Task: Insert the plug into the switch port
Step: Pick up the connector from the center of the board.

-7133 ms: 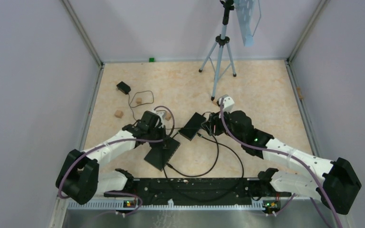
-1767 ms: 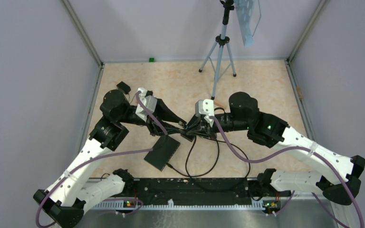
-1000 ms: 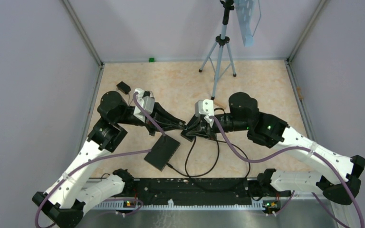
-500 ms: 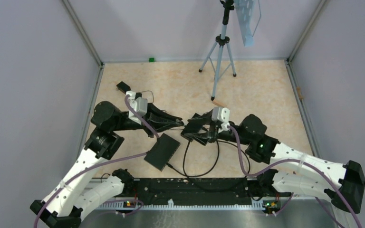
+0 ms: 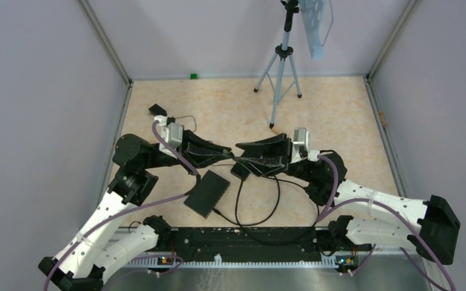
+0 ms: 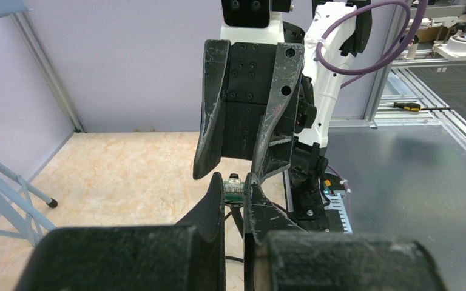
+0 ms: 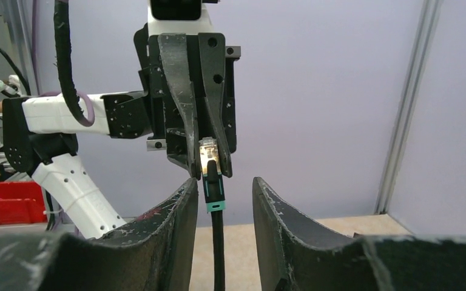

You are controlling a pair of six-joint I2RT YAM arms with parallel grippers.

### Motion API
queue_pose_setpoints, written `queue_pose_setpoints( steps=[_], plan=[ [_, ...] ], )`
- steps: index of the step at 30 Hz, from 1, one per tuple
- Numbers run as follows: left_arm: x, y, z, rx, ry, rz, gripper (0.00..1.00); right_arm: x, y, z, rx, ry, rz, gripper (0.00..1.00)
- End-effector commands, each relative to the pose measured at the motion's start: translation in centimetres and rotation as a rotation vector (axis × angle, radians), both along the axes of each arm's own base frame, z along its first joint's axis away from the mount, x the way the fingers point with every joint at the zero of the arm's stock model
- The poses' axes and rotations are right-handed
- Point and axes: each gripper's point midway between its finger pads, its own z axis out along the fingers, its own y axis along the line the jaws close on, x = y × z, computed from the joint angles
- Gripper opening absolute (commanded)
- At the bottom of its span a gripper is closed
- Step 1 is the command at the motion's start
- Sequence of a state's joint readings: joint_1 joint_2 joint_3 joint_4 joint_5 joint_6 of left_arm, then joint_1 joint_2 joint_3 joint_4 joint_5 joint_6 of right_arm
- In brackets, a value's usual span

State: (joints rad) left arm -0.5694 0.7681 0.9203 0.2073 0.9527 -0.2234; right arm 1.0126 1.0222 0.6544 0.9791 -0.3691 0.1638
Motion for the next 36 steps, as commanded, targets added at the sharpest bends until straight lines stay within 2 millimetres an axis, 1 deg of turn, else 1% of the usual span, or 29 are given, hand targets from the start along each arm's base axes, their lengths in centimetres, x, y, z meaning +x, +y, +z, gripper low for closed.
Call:
queue_pose_setpoints(
  steps=[1,5,8,10,14,15,16,19,20,21,22,23,25,26,28,30,31,33,34,35,36],
  plan=[
    [-0.3,0.1,1.1,-0.039,-0.033,-0.009,0.0,-1.6,0.1,1.7,0.052,-0.031,0.064,0.37],
    [-0.5,0.1,1.1,-0.043,-0.033,-0.014,0.0,-1.6,0.8,0.7,0.017,-0.028,0.069,0.37],
    [-0.6,0.1,1.2,-0.047,-0.032,-0.021,0.0,-1.5,1.0,0.5,0.01,-0.027,0.067,0.36],
    [-0.7,0.1,1.2,-0.047,-0.033,-0.028,0.0,-1.4,1.1,0.4,0.006,-0.026,0.067,0.33],
    [-0.6,0.0,0.9,-0.042,-0.031,-0.026,0.0,-1.3,1.3,0.5,0.003,-0.014,0.073,0.17],
    [-0.6,0.0,0.9,-0.042,-0.032,-0.027,0.0,-1.3,1.4,0.5,0.002,-0.011,0.073,0.11],
    [-0.5,0.0,0.9,-0.041,-0.029,-0.026,0.0,-1.1,1.4,0.6,0.004,-0.003,0.066,0.0],
    [-0.1,-0.1,0.7,-0.041,-0.007,-0.007,0.0,-0.7,1.4,0.6,-0.015,0.02,0.047,0.0],
    [0.3,-0.1,0.6,-0.038,0.016,0.014,0.16,-0.2,1.7,-0.1,-0.053,0.044,0.027,0.0],
    [1.2,-0.1,0.4,-0.034,0.05,0.057,0.4,0.5,1.8,-0.7,-0.091,0.072,-0.003,0.0],
    [2.1,0.0,0.1,-0.029,0.086,0.107,0.58,1.4,1.7,-1.2,-0.127,0.105,-0.053,0.0],
    [3.4,0.2,-0.1,-0.026,0.123,0.176,0.73,2.5,1.5,-2.1,-0.179,0.138,-0.114,0.0],
    [5.7,0.9,-0.9,-0.017,0.204,0.315,0.87,4.8,0.5,-3.4,-0.271,0.155,-0.248,0.0],
    [6.7,1.2,-1.3,-0.009,0.238,0.373,0.89,5.9,-0.3,-4.1,-0.322,0.15,-0.313,0.0],
    [8.5,1.6,-2.6,0.018,0.306,0.465,0.9,8.8,-2.5,-4.9,-0.405,0.139,-0.47,0.0],
    [10.0,2.0,-4.2,0.044,0.377,0.542,0.9,11.6,-5.1,-4.7,-0.467,0.125,-0.6,0.0],
    [10.8,2.3,-5.1,0.06,0.416,0.583,0.91,12.8,-6.3,-4.3,-0.492,0.114,-0.652,0.0],
    [12.0,3.1,-7.0,0.089,0.477,0.66,0.9,14.6,-8.2,-2.4,-0.523,0.069,-0.737,0.0],
    [12.5,3.5,-7.8,0.094,0.498,0.691,0.91,15.2,-8.8,-0.9,-0.527,0.034,-0.77,0.0],
    [12.8,3.8,-8.4,0.096,0.518,0.714,0.9,15.4,-9.1,0.8,-0.522,-0.015,-0.793,0.0],
    [12.9,4.2,-8.9,0.098,0.533,0.728,0.9,15.6,-9.1,2.1,-0.53,-0.064,-0.809,0.0]
  ],
)
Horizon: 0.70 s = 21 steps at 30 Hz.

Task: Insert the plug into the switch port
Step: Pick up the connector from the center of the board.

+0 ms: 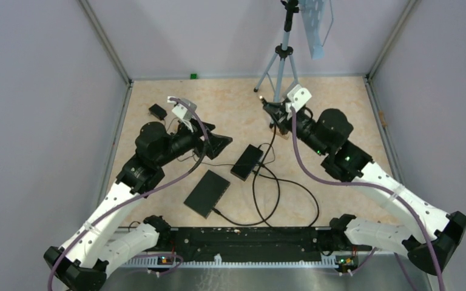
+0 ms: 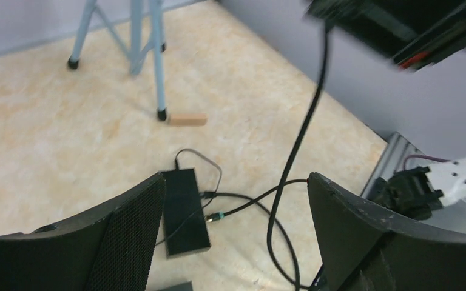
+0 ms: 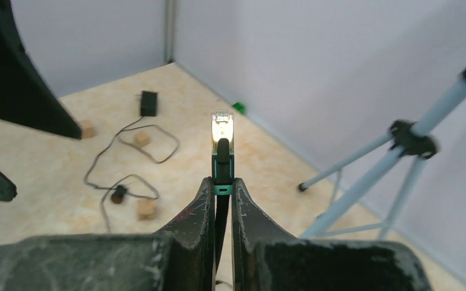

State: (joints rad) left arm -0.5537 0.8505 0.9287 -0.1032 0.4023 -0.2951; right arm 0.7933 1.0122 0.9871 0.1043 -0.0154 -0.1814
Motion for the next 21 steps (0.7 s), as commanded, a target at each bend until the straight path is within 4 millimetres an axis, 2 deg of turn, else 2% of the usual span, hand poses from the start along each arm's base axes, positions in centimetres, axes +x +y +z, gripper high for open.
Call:
queue_pose_setpoints(
  steps=[1,5,6,9,13,17,21],
  plan=[
    [2.2,2.6,-2.4,0.011,0.105,0.19,0.9,1.4,-2.5,7.0,-0.142,-0.226,-0.097,0.0],
    [2.4,3.5,-3.4,0.007,0.137,0.225,0.9,1.7,-1.7,11.4,-0.309,-0.384,-0.051,0.0],
    [2.5,3.7,-3.7,0.012,0.146,0.238,0.9,1.6,-1.4,11.9,-0.393,-0.446,-0.018,0.0],
    [2.8,4.5,-4.6,0.035,0.172,0.279,0.9,0.5,-0.5,11.9,-0.595,-0.591,0.106,0.0],
    [3.3,5.3,-5.9,0.057,0.207,0.324,0.9,-0.1,-0.4,11.2,-0.766,-0.646,0.206,0.0],
    [3.5,5.4,-6.6,0.068,0.229,0.317,0.9,0.5,-0.4,12.6,-0.833,-0.673,0.209,0.0],
    [3.7,5.4,-7.2,0.076,0.244,0.311,0.9,-0.4,0.5,13.9,-0.839,-0.69,0.297,0.0]
  ],
)
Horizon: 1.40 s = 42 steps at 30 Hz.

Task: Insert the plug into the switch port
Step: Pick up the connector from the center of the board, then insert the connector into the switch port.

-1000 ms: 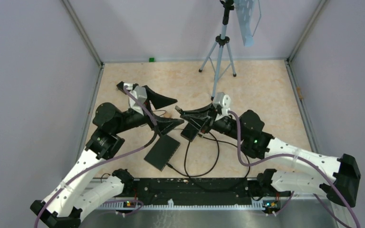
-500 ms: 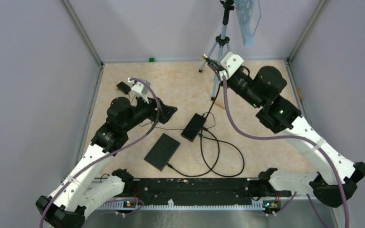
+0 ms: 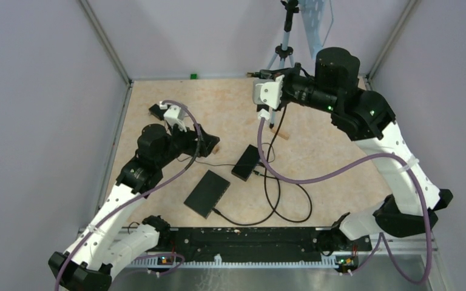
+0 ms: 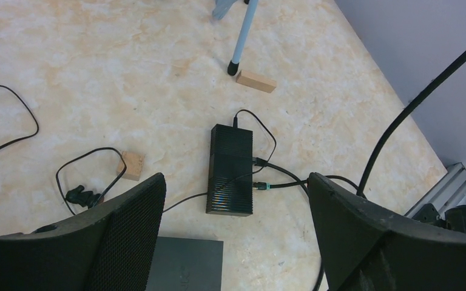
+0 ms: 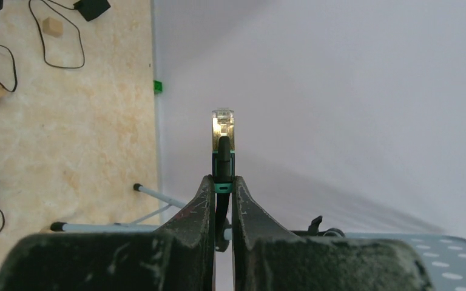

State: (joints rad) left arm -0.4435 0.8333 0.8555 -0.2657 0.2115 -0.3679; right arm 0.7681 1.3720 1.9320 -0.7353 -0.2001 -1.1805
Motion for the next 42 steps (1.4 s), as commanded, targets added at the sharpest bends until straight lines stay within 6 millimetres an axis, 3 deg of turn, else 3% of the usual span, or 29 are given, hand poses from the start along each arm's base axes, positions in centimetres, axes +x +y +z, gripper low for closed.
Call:
queue_pose_setpoints(
  steps=[1,4,8,11,13,17,21,23,26,31,36,42],
  plan=[
    [0.4,0.1,-0.7,-0.002,0.019,0.001,0.9,-2.5,0.9,1.5,-0.073,-0.03,0.149,0.0],
    [0.5,0.2,-1.6,-0.003,0.044,0.001,0.9,-5.2,3.7,-1.9,-0.111,0.109,0.291,0.0],
    [0.5,0.3,-2.6,-0.004,0.071,0.003,0.9,-8.6,9.4,-10.2,-0.225,0.331,0.404,0.0],
    [0.6,0.7,-3.0,0.01,0.081,0.014,0.9,-11.7,12.2,-16.3,-0.347,0.483,0.496,0.0],
    [0.7,1.1,-3.2,0.019,0.086,0.025,0.9,-14.4,13.3,-19.3,-0.409,0.575,0.568,0.0],
    [0.7,1.6,-3.8,0.022,0.099,0.031,0.89,-20.0,13.5,-23.7,-0.488,0.744,0.702,0.0],
    [0.9,1.7,-4.6,0.024,0.108,0.023,0.89,-24.6,11.1,-27.5,-0.531,0.923,0.734,0.0],
    [0.9,1.2,-4.8,0.026,0.105,-0.01,0.89,-25.6,9.7,-29.2,-0.521,0.997,0.688,0.0],
    [1.2,0.5,-5.2,0.033,0.115,-0.053,0.88,-25.3,8.4,-32.4,-0.45,1.091,0.517,0.0],
    [1.4,-0.4,-5.1,0.021,0.113,-0.099,0.87,-22.2,6.3,-39.1,-0.329,1.289,0.2,0.0],
    [1.2,-0.3,-5.6,0.023,0.127,-0.103,0.87,-15.0,4.8,-44.5,-0.182,1.342,-0.188,0.0],
    [0.7,0.2,-6.1,0.034,0.131,-0.084,0.87,-8.7,4.4,-46.4,-0.053,1.33,-0.421,0.0]
  ],
)
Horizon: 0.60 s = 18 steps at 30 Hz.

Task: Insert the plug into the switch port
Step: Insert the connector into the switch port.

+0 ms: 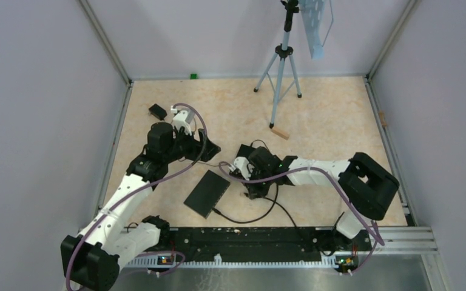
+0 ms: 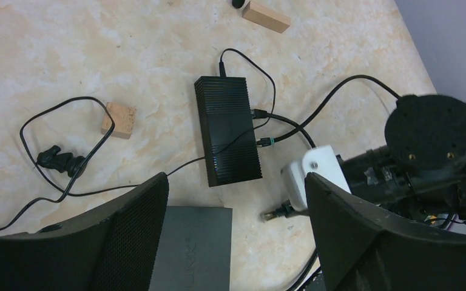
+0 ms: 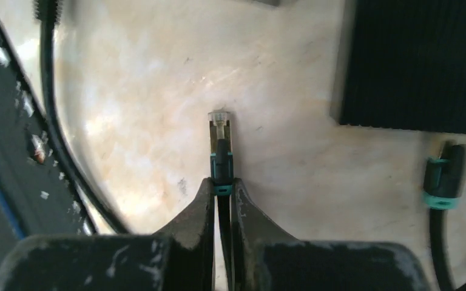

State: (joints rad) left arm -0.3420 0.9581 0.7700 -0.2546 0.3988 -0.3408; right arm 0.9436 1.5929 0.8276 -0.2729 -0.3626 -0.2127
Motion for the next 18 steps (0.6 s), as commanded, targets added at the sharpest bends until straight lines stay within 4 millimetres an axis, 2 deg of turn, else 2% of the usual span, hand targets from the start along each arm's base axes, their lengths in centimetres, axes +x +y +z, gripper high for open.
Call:
queue_pose_setpoints(
  steps=[1,5,10,15,18],
  plan=[
    [0.0,0.3,0.8,-0.003,-0.058,0.001,0.87,5.4,1.2,0.5,0.025,-0.07,-0.21,0.0],
    [0.0,0.7,0.3,0.014,-0.043,0.024,0.88,9.5,0.0,0.2,-0.012,-0.126,-0.299,0.0],
    [0.5,2.2,-1.6,0.036,0.03,0.145,0.9,14.1,-1.6,0.1,-0.075,-0.217,-0.359,0.0],
    [0.7,2.9,-3.6,0.049,0.112,0.217,0.91,17.9,-2.4,1.1,-0.139,-0.304,-0.293,0.0],
    [0.8,3.4,-4.7,0.062,0.146,0.246,0.91,19.3,-2.9,1.8,-0.172,-0.346,-0.197,0.0]
  ],
)
